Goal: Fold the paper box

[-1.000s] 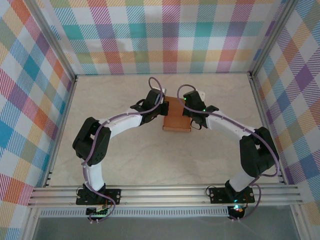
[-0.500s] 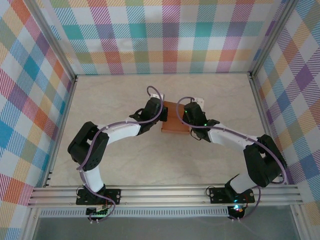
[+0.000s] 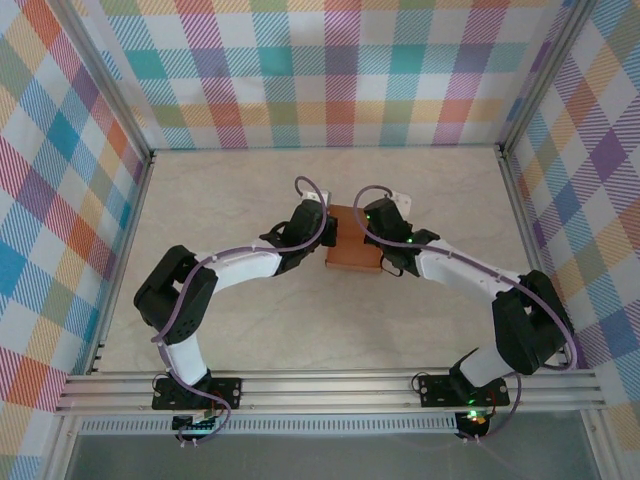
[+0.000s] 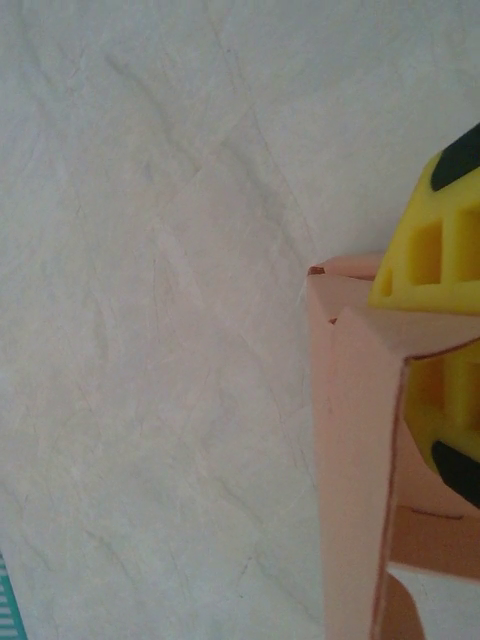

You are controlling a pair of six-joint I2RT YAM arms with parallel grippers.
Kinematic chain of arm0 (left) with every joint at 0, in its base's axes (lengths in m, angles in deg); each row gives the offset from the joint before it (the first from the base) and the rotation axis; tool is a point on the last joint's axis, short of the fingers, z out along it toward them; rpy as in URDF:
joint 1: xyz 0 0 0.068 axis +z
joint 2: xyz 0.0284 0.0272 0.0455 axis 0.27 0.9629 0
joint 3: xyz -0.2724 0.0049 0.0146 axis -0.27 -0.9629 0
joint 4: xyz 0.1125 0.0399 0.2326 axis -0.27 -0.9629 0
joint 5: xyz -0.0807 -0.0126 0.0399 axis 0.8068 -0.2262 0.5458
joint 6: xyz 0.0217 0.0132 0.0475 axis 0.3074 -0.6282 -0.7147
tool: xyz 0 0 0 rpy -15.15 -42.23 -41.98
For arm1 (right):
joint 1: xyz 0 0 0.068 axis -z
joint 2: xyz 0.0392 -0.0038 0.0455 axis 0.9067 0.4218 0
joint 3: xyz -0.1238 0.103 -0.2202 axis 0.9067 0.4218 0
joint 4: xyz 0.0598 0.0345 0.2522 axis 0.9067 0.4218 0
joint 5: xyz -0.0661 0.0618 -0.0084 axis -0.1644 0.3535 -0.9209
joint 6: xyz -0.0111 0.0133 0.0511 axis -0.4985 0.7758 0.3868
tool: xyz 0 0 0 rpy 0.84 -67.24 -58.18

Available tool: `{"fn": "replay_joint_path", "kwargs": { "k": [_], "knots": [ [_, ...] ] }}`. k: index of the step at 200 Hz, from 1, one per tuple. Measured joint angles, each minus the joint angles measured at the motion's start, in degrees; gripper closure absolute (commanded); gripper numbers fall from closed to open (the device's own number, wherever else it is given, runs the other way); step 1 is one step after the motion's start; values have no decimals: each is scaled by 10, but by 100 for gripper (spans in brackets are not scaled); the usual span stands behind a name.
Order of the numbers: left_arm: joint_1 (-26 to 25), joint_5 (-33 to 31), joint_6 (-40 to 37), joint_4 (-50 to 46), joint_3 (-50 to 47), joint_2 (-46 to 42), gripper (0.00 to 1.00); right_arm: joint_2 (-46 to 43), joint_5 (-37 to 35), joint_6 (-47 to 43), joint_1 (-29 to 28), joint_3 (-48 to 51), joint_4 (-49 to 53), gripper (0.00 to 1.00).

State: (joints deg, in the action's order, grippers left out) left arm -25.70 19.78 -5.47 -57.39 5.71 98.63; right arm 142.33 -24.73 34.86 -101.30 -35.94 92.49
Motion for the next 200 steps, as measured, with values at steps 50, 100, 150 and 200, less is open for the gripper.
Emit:
{"fn": "replay_joint_path", "kwargs": {
  "k": [50, 100, 150, 200],
  "knots": [
    [-2, 3, 0, 2, -4, -3, 100, 1, -5, 56, -2, 7, 2, 100],
    [-6, 7, 0, 7, -9, -6, 100, -31, -6, 75, -6, 74, -73, 100],
    [-9, 10, 0, 22, -24, -11, 100, -65, 10, 37, -6, 130, -134, 100],
    [-18, -4, -1, 46, -57, -28, 100, -99, 45, -20, -6, 174, -172, 100]
  ]
}}
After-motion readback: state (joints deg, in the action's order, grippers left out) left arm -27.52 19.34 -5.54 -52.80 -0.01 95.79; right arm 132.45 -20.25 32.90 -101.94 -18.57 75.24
